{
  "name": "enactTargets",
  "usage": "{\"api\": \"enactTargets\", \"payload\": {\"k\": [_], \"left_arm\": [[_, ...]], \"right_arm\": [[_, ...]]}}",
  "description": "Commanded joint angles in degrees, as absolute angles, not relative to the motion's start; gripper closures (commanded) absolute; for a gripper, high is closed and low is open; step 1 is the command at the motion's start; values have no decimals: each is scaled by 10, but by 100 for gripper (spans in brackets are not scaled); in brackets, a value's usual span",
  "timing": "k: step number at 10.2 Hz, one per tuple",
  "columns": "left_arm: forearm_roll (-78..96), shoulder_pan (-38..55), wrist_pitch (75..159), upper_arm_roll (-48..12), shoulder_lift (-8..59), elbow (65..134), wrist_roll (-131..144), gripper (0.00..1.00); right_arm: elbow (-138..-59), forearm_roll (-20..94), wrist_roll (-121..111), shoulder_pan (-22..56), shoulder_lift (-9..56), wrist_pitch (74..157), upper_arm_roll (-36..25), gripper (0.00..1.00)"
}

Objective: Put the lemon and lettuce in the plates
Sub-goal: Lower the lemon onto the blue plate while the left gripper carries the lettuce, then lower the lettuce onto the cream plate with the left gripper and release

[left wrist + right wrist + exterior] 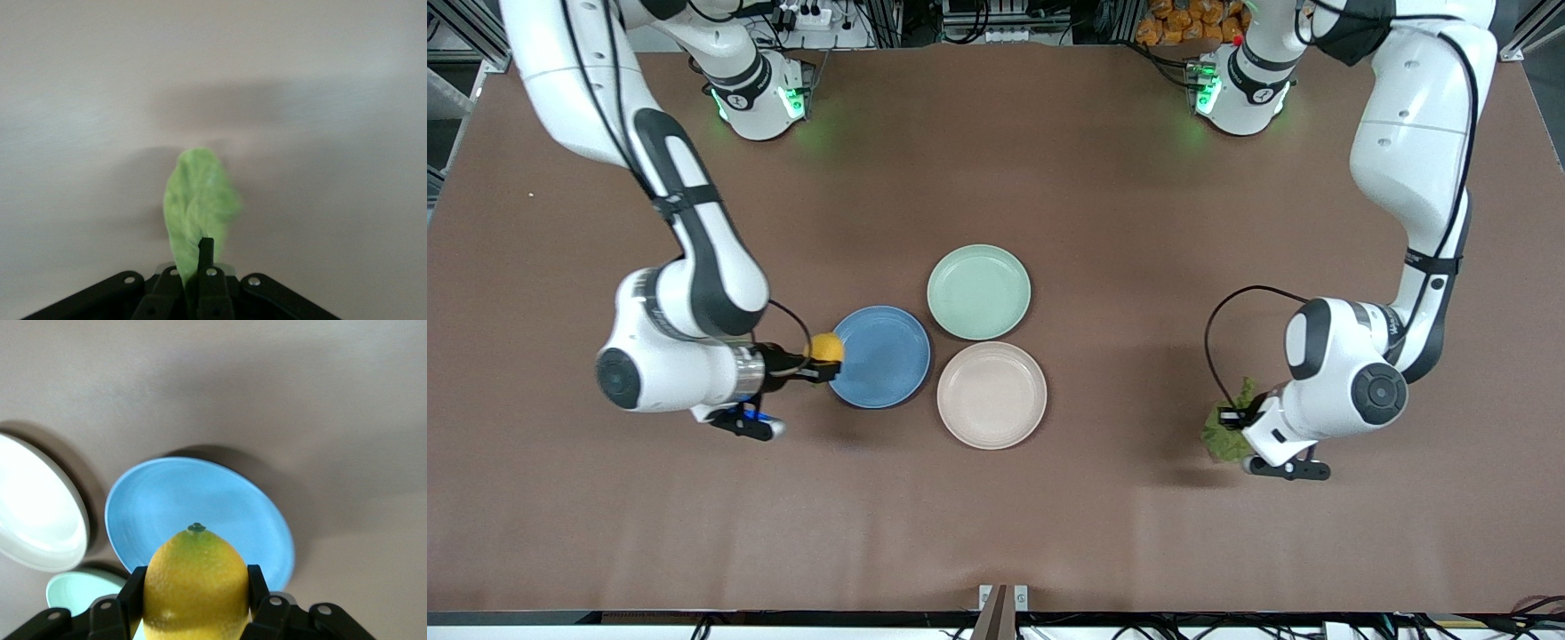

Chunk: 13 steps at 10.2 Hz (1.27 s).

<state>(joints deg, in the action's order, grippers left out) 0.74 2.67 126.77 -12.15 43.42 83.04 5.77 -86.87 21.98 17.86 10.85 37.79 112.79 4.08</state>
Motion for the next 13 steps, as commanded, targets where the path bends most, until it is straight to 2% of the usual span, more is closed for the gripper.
{"api": "enactTargets", "payload": {"k": [1, 2, 3, 4, 5, 6, 8, 11, 12, 13], "left_arm": [[14, 83, 1263, -142, 388, 836, 159, 100], [16, 107, 1263, -142, 385, 827, 210, 100], [16, 132, 1267, -142, 386, 815, 267, 100], [16, 159, 1273, -142, 388, 798, 315, 100], [17, 177, 1285, -142, 390, 789, 363, 100], [19, 196, 1317, -145, 392, 789, 404, 100], [18, 253, 1381, -142, 412, 790, 514, 100], [16, 286, 1496, -141, 467, 792, 581, 100], [14, 286, 1505, -137, 477, 795, 578, 88], [13, 285, 1505, -127, 482, 795, 575, 81]], "right_arm": [[-867, 236, 206, 132, 409, 1172, 40, 100], [-867, 236, 207, 137, 422, 1173, 40, 100], [-867, 236, 207, 140, 427, 1171, 40, 89], [-867, 241, 208, 138, 431, 1174, 40, 32], [-867, 243, 209, 132, 431, 1167, 40, 6], [-866, 244, 207, 127, 425, 1165, 40, 0], [-857, 244, 200, 114, 400, 1120, 40, 0], [-850, 238, 111, 56, 316, 1045, 35, 0], [-850, 236, 92, 35, 298, 1023, 35, 0], [-850, 219, 75, 14, 276, 1010, 35, 0]]}}
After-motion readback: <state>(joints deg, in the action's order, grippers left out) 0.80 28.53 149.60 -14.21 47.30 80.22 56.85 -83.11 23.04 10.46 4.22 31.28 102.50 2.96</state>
